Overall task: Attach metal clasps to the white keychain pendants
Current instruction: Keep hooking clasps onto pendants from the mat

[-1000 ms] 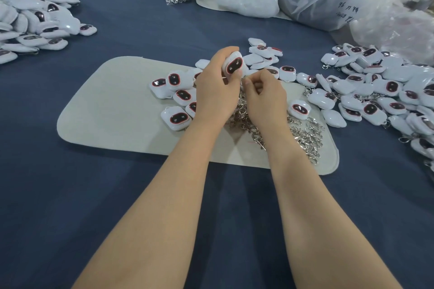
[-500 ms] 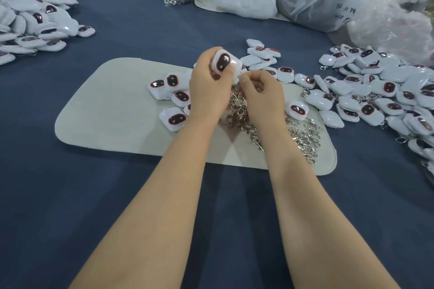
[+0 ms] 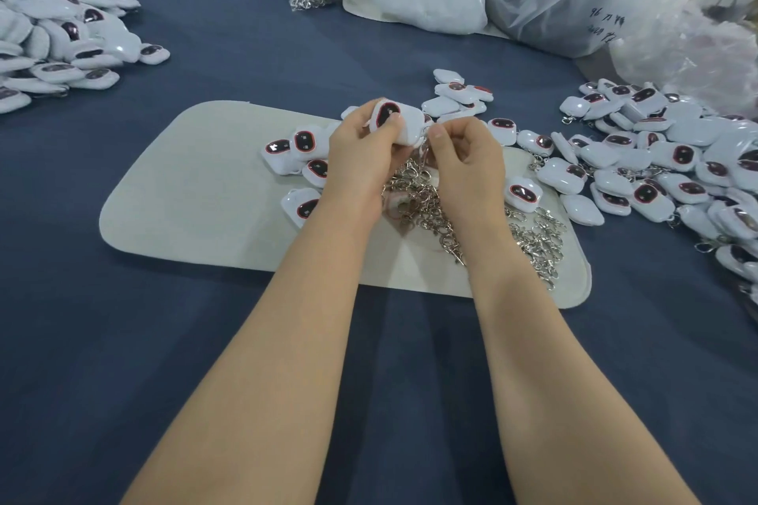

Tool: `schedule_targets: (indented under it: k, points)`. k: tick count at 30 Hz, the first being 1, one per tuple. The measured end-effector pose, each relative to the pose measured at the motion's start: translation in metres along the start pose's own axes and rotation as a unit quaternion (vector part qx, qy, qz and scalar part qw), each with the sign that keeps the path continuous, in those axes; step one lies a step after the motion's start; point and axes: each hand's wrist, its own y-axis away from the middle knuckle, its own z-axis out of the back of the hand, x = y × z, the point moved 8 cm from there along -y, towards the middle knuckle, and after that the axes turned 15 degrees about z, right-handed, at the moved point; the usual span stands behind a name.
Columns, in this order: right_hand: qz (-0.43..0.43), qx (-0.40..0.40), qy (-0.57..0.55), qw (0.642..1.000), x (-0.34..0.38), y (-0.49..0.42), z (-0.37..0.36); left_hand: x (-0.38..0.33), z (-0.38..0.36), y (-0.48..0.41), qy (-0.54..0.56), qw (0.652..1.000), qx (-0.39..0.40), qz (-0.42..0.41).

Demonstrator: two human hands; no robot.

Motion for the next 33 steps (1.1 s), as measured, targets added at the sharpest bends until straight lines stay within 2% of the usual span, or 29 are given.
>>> schedule_targets:
  k: [6,13,16,20,24,27,29,30,31,33]
  points:
    - [0.003,0.030,0.038,0.999,-0.002,0.000,-0.003,-0.012,-0.001,0.006,-0.065,0.994,-0.017,-0.080]
    - [0.046,0.069,0.075,0.994,0.001,0.002,-0.008,-0.015,-0.005,0.011,-0.107,0.987,-0.021,-0.120]
    - [0.033,0.054,0.068,0.996,-0.001,0.002,-0.007,-0.017,-0.008,0.012,-0.140,0.979,-0.020,-0.143]
    - [0.013,0.052,0.057,0.997,-0.002,0.002,-0.007,-0.018,-0.006,0.010,-0.182,0.969,-0.051,-0.159]
    - [0.004,0.096,0.074,0.993,-0.003,0.000,-0.008,-0.013,-0.006,0.006,-0.223,0.964,-0.053,-0.136]
    - [-0.041,0.110,0.065,0.991,-0.009,0.000,-0.003,-0.011,-0.008,0.006,-0.245,0.959,-0.061,-0.125]
    - [-0.083,0.051,0.024,0.995,-0.013,0.001,0.004,-0.015,-0.006,0.009,-0.278,0.943,-0.093,-0.158]
    - [-0.110,-0.014,-0.034,0.993,-0.015,0.002,0.010,-0.018,-0.004,0.012,-0.303,0.928,-0.117,-0.185]
    - [-0.138,-0.097,-0.124,0.978,-0.018,0.003,0.018,-0.022,-0.002,0.015,-0.332,0.907,-0.147,-0.214]
    - [-0.164,-0.236,-0.311,0.906,-0.027,0.004,0.033,-0.029,0.003,0.019,-0.411,0.848,-0.216,-0.255]
